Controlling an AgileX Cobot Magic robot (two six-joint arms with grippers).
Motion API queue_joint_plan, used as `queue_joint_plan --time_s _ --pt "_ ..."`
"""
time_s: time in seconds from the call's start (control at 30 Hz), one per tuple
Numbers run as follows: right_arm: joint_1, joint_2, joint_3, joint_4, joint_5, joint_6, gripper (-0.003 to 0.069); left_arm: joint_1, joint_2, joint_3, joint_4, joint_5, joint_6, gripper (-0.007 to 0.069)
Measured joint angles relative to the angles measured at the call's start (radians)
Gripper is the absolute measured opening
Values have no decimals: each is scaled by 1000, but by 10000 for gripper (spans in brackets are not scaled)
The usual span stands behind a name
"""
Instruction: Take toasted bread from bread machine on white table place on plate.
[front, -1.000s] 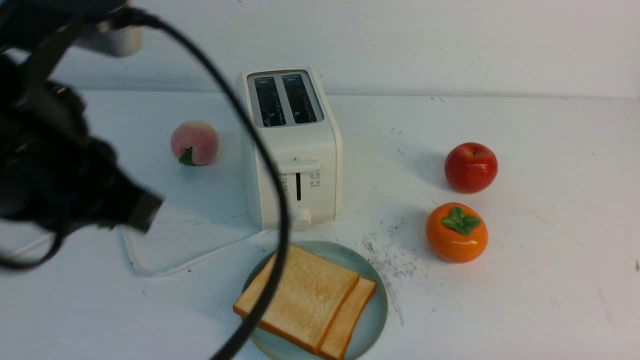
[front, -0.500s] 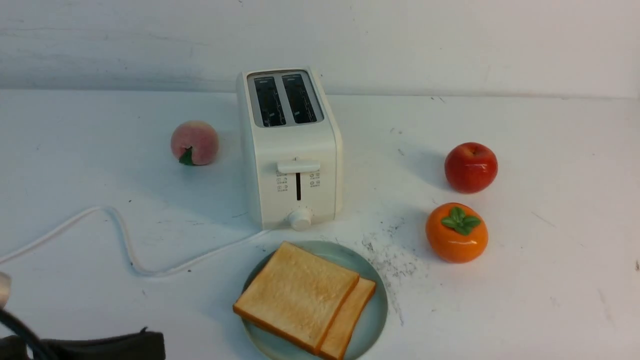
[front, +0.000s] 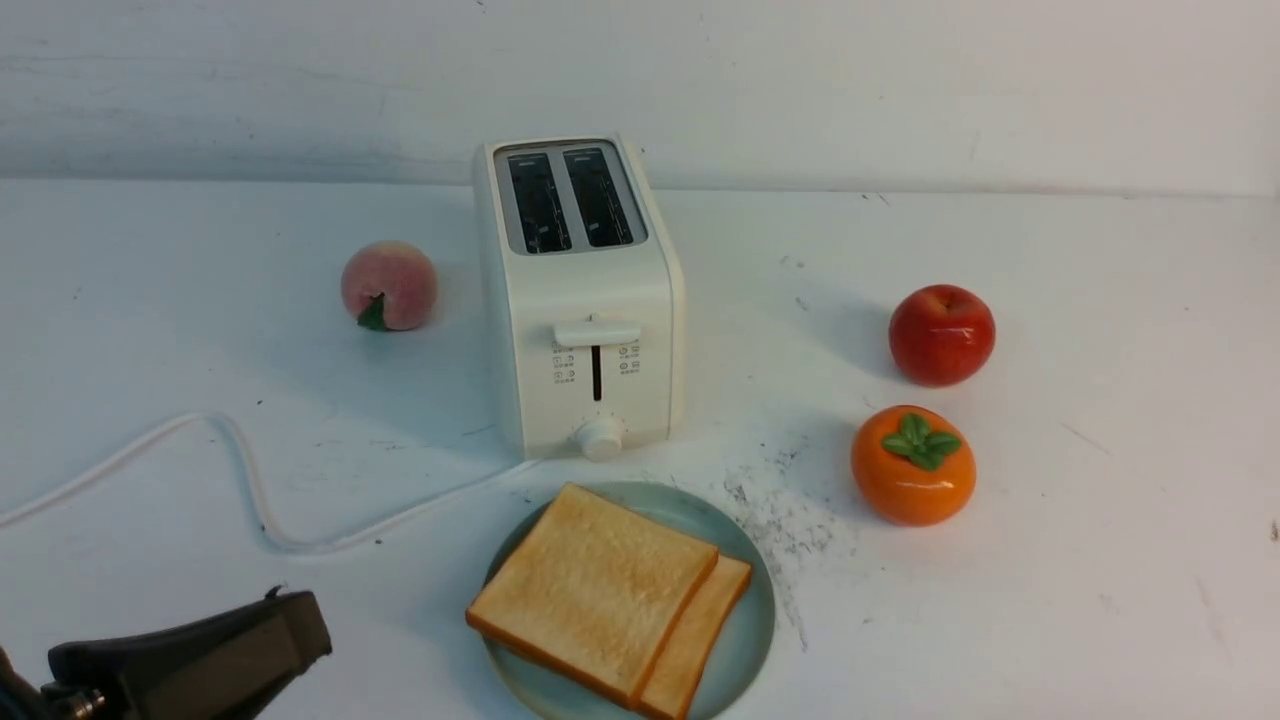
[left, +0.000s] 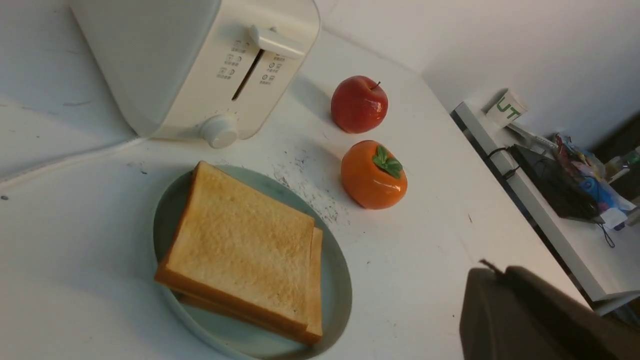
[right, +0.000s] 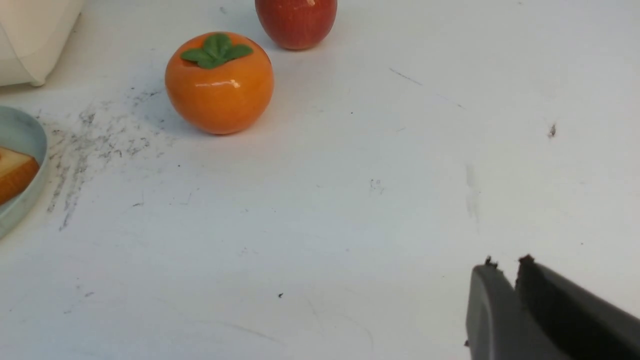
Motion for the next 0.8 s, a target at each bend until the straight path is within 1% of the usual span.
queue_joint_plan --time_s 0.1,0.23,0.33,0.5,0.6,0.63,0.8 --pt "0 0 0 0 0 0 84 0 0 0 14 0 14 3" --pt "0 0 0 0 0 0 85 0 0 0 68 0 74 4" --pt "0 0 0 0 0 0 85 0 0 0 93 0 96 4" --pt "0 0 0 0 0 0 85 0 0 0 94 21 102 7" --pt "0 0 0 0 0 0 88 0 0 19 115 22 106 12" --pt "0 0 0 0 0 0 91 0 -3 35 154 22 106 15" --pt "0 0 0 -1 0 0 96 0 -21 75 237 18 106 17"
